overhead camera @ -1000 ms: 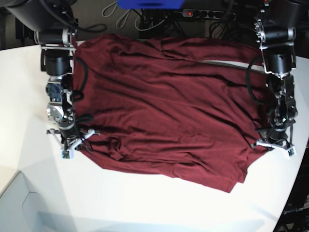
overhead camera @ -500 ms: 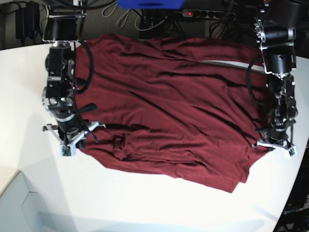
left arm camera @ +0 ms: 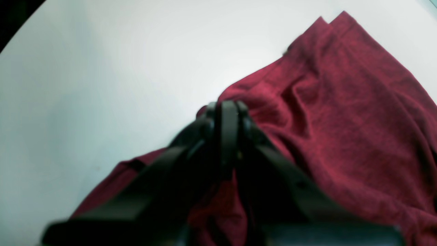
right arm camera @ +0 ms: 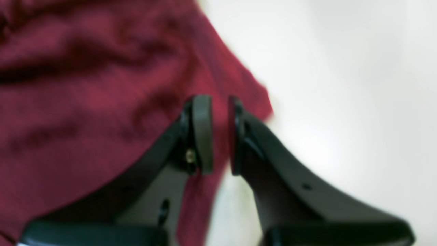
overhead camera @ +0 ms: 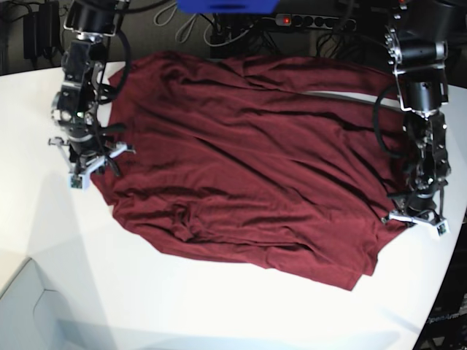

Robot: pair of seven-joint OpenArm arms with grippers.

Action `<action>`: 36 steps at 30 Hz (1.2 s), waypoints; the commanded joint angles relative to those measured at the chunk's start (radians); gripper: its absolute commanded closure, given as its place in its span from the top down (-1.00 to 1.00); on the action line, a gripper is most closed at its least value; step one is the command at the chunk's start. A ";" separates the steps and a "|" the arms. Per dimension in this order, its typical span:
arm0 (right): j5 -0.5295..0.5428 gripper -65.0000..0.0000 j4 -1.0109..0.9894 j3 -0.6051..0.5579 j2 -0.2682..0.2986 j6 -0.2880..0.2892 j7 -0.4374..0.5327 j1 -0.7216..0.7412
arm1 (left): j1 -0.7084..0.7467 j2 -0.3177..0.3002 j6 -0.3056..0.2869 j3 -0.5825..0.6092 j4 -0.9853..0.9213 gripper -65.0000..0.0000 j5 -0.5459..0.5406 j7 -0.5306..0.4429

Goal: Layout the t-shirt on the table in an organized manner, then fold the t-shirt properly
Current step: 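Pull the held shirt corner with the right gripper away from the left gripper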

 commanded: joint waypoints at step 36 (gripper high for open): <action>0.000 -0.96 -0.080 0.002 0.030 -0.003 0.030 -0.023 | -0.032 -0.020 0.001 -0.072 0.018 -1.00 -0.003 -0.028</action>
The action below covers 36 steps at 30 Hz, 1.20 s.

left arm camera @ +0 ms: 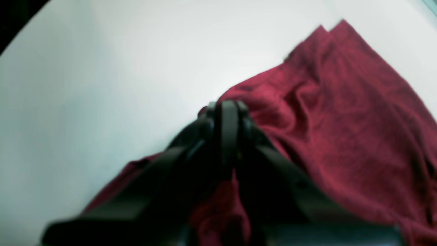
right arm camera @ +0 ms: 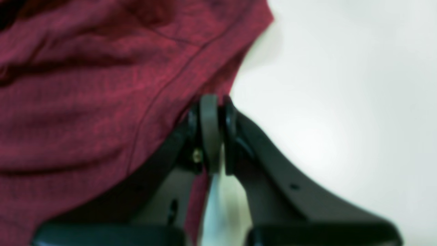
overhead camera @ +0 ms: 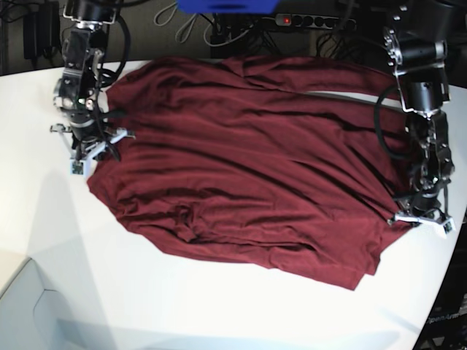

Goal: Layout the t-shirt on the table in an organized manner, then fold the t-shirt properly
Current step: 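Pull the held shirt corner with the right gripper away from the left gripper, then drag the shirt edges with both grippers, spreading the shirt flat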

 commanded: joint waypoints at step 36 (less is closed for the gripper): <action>-0.008 -0.96 -0.175 0.003 0.052 -0.003 -0.036 0.115 | -0.170 -0.075 0.002 -0.035 -0.195 -0.68 0.000 -0.067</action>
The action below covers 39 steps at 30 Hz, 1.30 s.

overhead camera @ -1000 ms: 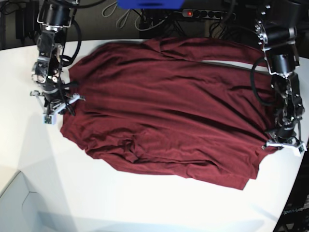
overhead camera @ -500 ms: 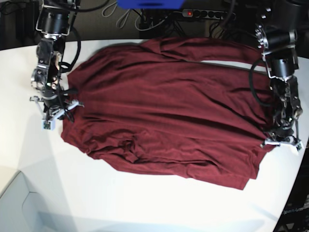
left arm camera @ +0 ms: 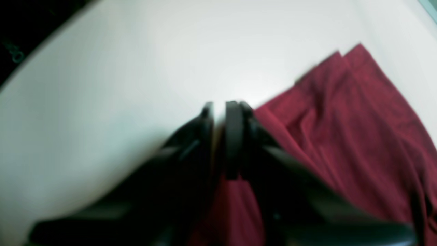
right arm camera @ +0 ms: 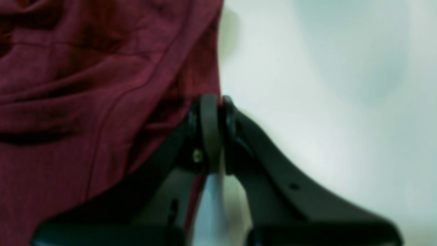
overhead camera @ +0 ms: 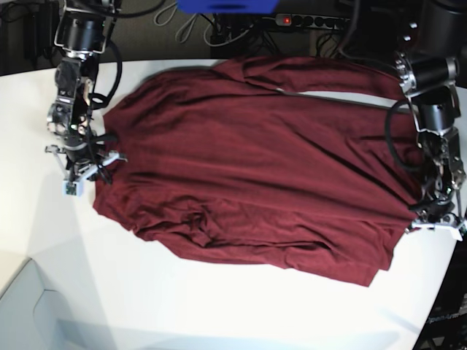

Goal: Layout the t-shirt on the table in an organized manner, then fold the t-shirt properly
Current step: 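Drag the shirt edges with both grippers, spreading the shirt flat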

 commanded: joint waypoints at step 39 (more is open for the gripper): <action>-0.010 -0.94 0.556 -0.007 -0.123 0.005 -0.125 -0.321 | 0.613 -0.044 0.002 -0.179 0.553 0.32 -0.321 0.079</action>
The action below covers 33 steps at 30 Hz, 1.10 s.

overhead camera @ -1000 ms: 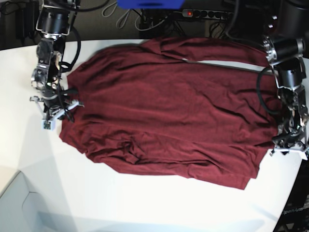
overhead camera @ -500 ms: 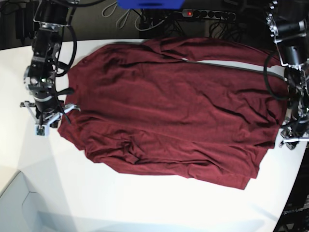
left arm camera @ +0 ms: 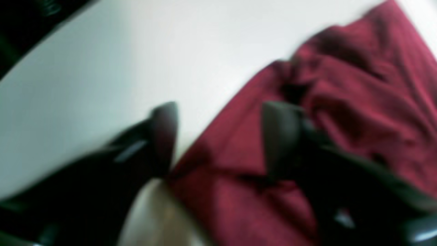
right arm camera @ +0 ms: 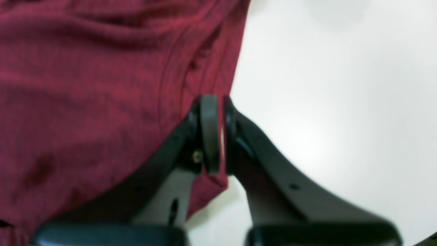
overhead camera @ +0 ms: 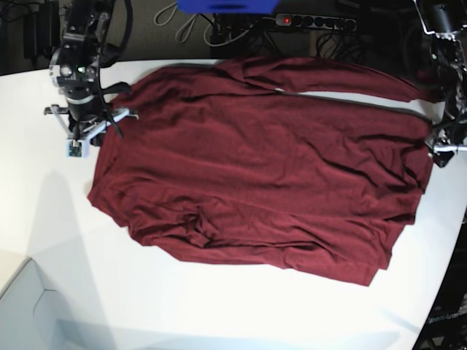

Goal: Layout the t-shirt on the table in an organized manner, then fold the t-shirt properly
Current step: 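Drag the shirt edges with both grippers, spreading the shirt flat, then pull the shirt edge with the left gripper toward the shirt's collar end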

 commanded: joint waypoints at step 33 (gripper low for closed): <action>0.005 -0.95 0.016 0.007 0.005 0.000 0.027 -0.037 | -0.089 0.080 -0.008 0.244 0.059 0.34 0.433 -0.022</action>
